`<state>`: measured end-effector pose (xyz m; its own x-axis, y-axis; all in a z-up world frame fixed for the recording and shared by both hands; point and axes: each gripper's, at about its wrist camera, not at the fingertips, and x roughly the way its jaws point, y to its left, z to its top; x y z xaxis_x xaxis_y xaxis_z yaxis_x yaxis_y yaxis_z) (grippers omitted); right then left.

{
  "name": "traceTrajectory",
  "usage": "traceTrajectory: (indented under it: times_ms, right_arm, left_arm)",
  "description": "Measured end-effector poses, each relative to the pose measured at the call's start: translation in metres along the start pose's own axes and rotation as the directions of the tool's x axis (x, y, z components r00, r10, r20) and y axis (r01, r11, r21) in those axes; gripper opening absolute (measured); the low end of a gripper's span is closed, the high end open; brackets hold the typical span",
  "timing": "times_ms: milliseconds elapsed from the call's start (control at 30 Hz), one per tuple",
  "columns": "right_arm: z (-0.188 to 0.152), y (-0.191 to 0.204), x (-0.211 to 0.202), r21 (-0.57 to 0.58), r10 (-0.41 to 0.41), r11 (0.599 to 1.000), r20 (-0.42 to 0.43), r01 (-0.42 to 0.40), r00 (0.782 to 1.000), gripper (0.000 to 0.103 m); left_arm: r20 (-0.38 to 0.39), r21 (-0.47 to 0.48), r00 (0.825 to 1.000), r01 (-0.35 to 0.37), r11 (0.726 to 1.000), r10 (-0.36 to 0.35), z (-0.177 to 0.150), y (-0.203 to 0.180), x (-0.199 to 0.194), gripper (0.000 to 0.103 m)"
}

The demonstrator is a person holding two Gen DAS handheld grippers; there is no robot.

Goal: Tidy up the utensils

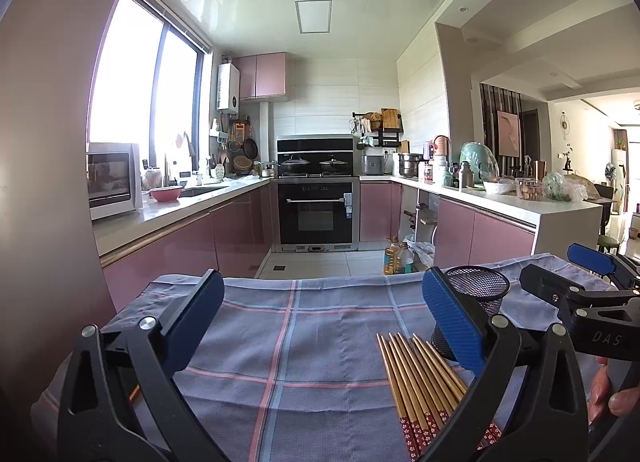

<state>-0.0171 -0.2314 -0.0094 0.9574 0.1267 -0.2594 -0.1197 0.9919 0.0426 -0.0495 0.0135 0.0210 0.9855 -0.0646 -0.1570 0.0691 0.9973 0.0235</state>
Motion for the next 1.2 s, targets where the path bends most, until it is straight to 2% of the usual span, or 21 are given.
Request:
traceTrajectory:
  times_ms: [1200]
  right_arm:
    - [0.0003,0.0003,0.0036,0.002,0.005,1.0,0.003,-0.005,1.0,0.096]
  left_arm:
    - [-0.005,-0.011,1.0,0.005,1.0,-0.006,0.0002,-0.0022,0.0013,0.098]
